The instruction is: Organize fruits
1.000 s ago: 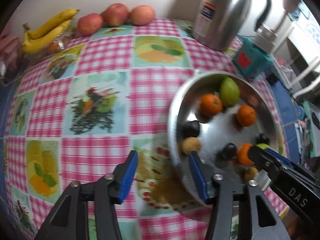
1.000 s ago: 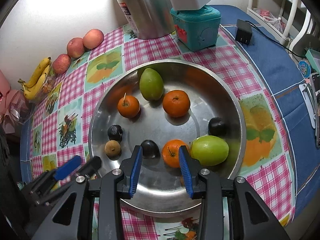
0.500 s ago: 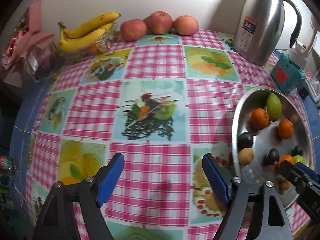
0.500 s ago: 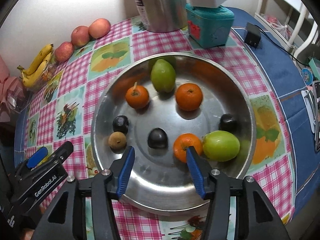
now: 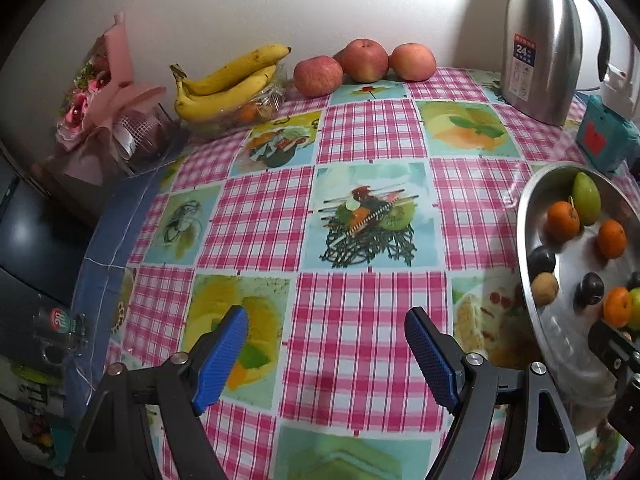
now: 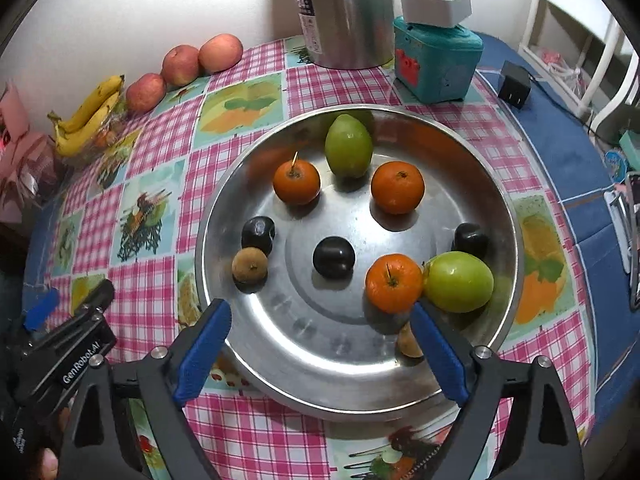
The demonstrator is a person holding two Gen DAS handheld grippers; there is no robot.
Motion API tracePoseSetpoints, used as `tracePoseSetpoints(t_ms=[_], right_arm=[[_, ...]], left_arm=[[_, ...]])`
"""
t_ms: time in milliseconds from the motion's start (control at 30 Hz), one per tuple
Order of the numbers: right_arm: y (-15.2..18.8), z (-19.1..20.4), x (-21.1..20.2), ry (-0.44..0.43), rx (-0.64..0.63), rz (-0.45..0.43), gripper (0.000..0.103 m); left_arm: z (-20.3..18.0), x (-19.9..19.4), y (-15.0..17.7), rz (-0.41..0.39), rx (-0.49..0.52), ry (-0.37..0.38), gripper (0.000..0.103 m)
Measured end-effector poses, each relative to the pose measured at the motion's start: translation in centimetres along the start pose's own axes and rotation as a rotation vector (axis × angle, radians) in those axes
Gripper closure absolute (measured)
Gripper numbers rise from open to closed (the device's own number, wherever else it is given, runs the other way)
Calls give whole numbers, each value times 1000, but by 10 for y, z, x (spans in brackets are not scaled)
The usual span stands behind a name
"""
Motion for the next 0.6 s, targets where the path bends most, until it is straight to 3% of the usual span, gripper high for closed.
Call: tracePoseSetpoints(t_ms=[400,600], right_arm=[[26,0,-24,28,-21,-65,11],[46,-3,-35,26,-29,-79,11]], left_arm=[[25,-26,36,25,-41,-6,20],[28,-34,56,44,-59,41,20]])
Point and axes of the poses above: each gripper's, at about its wrist camera, not at the fingertips, and x roughly the way its jaws point, z to its left, y to its underside, the point moved 7 cm from there along x, roughly the way its jaws point, and after that the axes turned 8 degrees about y, right-handed, at the moved point
